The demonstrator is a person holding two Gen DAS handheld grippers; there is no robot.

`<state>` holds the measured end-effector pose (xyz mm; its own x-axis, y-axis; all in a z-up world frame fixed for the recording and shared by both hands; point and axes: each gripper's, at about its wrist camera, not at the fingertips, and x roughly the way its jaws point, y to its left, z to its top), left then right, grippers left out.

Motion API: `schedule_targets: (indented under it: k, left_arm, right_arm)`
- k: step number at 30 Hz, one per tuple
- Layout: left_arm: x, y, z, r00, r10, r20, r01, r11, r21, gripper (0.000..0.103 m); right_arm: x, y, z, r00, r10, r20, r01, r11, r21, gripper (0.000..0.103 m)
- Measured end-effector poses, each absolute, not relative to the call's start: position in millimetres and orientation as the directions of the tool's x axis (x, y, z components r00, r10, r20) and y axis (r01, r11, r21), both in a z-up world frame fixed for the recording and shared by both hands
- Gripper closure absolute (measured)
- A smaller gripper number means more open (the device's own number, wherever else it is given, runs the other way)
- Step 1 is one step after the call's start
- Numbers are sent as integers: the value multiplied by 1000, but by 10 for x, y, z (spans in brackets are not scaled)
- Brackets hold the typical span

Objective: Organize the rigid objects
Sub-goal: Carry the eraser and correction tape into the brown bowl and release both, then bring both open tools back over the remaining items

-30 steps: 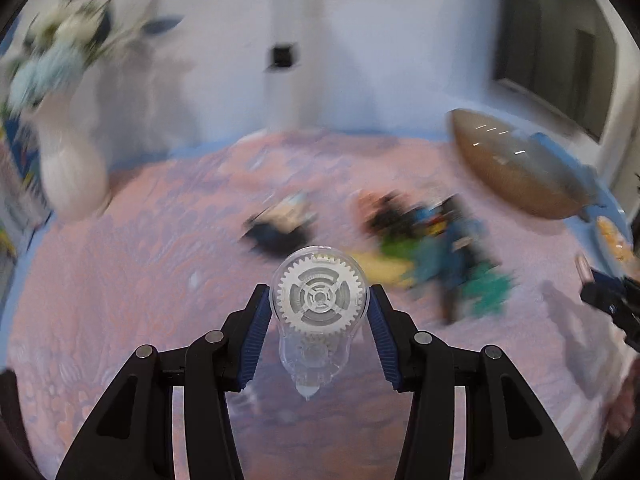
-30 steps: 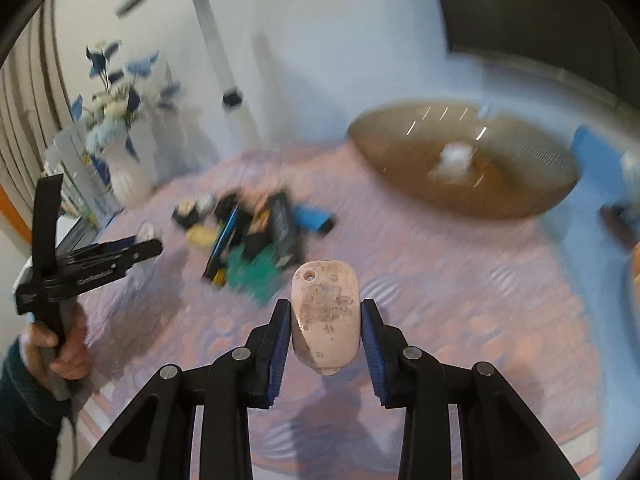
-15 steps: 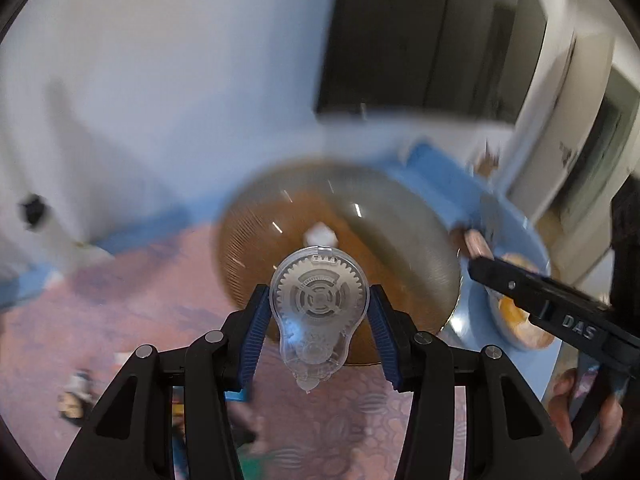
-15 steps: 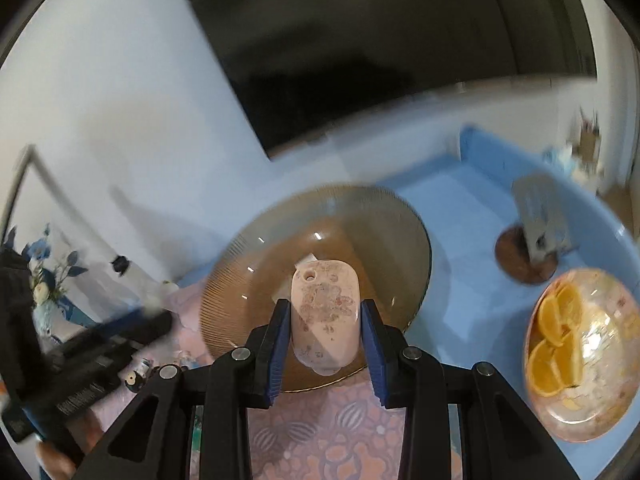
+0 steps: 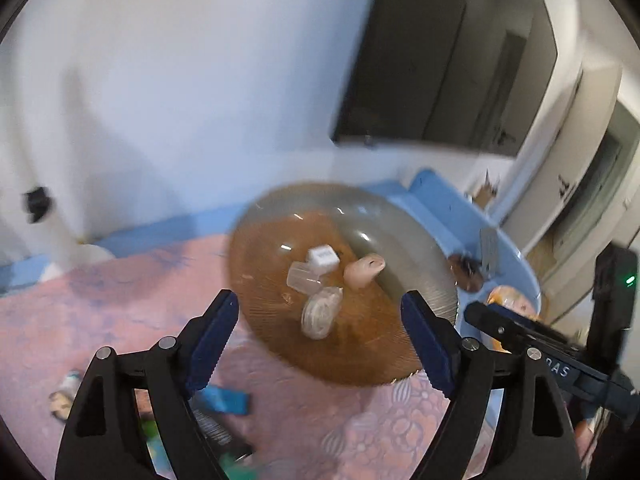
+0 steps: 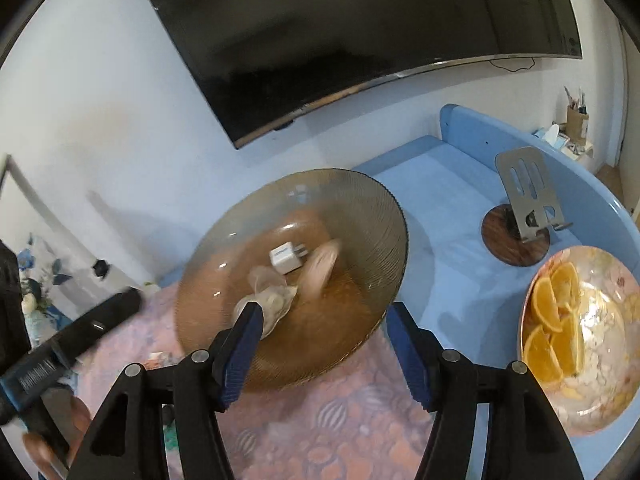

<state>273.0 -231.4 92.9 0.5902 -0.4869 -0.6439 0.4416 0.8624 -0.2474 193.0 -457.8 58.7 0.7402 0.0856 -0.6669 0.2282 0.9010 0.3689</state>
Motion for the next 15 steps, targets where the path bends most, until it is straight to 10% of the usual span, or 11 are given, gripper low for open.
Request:
schedule_targets:
  k: [10, 15]
  left_arm:
    - [2071, -782, 1081, 691, -450, -565, 334, 893, -302, 19]
    - [1840, -116, 650, 733, -321, -599, 172, 940, -293, 2]
  right_arm:
    - [1578, -3590, 1055, 785, 219, -579, -55, 956, 288, 23]
    - [1520, -3081, 827, 781, 223, -583, -111, 969, 221, 4]
